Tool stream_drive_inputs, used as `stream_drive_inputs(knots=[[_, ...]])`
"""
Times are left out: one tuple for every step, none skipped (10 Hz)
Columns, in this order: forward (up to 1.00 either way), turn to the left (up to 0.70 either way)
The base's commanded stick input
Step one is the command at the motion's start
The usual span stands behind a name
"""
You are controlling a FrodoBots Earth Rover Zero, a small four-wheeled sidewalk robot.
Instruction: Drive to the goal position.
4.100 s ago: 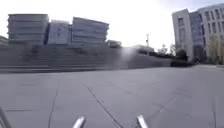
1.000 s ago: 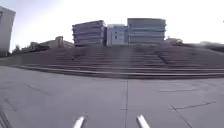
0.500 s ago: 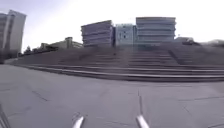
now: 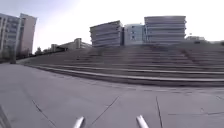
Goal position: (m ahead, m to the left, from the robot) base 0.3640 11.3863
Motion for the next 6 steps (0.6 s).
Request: stream_drive_inputs(knots=[[1.00,0.27],[1.00,0.27],[1.00,0.27],[1.00,0.27],[1.00,0.27],[1.00,0.27]])
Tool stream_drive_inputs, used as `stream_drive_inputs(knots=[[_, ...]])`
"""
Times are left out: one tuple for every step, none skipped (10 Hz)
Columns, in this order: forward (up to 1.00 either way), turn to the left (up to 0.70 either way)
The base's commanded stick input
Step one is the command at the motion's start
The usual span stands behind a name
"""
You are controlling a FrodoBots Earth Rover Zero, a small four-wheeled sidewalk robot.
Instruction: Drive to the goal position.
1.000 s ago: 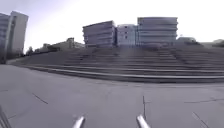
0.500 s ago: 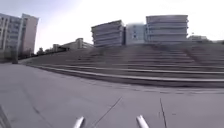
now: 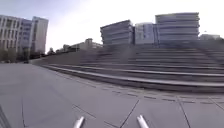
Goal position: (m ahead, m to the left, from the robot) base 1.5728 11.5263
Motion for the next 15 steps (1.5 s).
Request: stream_drive_inputs(knots=[[1.00,0.27],[1.00,0.27],[1.00,0.27],[1.00,0.27],[1.00,0.27],[1.00,0.27],[1.00,0.27],[1.00,0.27],[1.00,0.27],[1.00,0.27],[1.00,0.27],[1.00,0.27],[1.00,0.27],[1.00,0.27],[1.00,0.27]])
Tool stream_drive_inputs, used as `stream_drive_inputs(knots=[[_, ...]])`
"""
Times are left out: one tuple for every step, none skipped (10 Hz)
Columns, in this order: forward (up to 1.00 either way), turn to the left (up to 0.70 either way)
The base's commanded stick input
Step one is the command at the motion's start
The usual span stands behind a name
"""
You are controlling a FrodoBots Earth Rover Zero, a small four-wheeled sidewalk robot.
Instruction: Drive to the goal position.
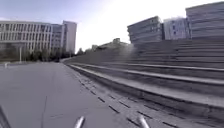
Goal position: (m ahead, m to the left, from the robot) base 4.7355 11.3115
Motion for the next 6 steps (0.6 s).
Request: stream_drive_inputs(knots=[[1.00,0.27],[0.00,0.00],[0.00,0.00],[0.00,0.00],[0.00,0.18],[0.00,0.45]])
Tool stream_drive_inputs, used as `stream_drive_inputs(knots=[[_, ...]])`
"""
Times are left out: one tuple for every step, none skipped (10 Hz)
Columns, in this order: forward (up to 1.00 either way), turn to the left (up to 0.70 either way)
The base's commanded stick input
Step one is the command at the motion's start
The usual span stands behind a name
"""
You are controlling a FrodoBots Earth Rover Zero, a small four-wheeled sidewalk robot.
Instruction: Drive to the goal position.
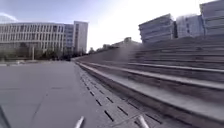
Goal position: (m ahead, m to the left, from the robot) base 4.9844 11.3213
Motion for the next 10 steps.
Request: stream_drive_inputs(knots=[[0.00,0.45],[0.00,0.45],[0.00,0.45],[0.94,0.28],[1.00,0.27],[1.00,0.27],[1.00,0.27],[1.00,0.27],[1.00,0.27],[1.00,0.27]])
